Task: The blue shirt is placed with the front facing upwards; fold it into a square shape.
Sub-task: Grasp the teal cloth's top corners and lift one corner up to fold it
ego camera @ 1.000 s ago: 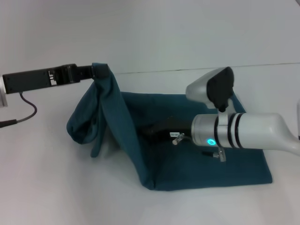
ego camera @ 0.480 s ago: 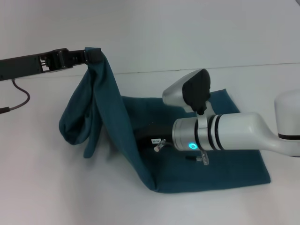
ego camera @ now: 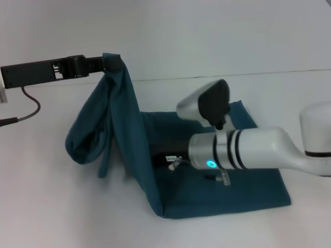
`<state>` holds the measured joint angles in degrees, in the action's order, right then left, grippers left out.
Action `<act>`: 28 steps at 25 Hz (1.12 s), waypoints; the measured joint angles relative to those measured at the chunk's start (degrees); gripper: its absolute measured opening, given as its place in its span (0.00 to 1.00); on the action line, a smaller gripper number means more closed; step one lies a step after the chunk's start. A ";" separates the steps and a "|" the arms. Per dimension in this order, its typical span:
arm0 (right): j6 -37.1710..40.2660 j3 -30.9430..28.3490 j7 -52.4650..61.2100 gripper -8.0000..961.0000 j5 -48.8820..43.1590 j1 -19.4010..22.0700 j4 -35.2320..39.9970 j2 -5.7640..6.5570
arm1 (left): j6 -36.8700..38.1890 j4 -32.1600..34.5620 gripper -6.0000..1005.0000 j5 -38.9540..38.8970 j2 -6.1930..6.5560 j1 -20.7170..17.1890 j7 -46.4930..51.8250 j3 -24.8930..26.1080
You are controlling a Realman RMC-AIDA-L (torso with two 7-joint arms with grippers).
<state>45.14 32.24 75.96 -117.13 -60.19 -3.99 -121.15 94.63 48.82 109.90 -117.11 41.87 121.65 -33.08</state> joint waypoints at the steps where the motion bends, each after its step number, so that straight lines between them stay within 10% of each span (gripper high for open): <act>1: 0.04 -0.25 -0.44 0.01 0.00 0.61 0.09 0.06 | 0.07 -0.01 0.01 -0.01 -0.06 0.01 -0.07 -0.08; 28: -0.28 -6.30 -8.44 0.01 0.05 6.61 0.42 0.50 | -0.54 -3.65 0.01 -2.53 -1.02 4.07 -1.93 -4.52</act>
<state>44.86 25.94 67.52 -117.08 -53.58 -3.57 -120.65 94.09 45.16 107.37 -118.13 45.94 119.72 -37.60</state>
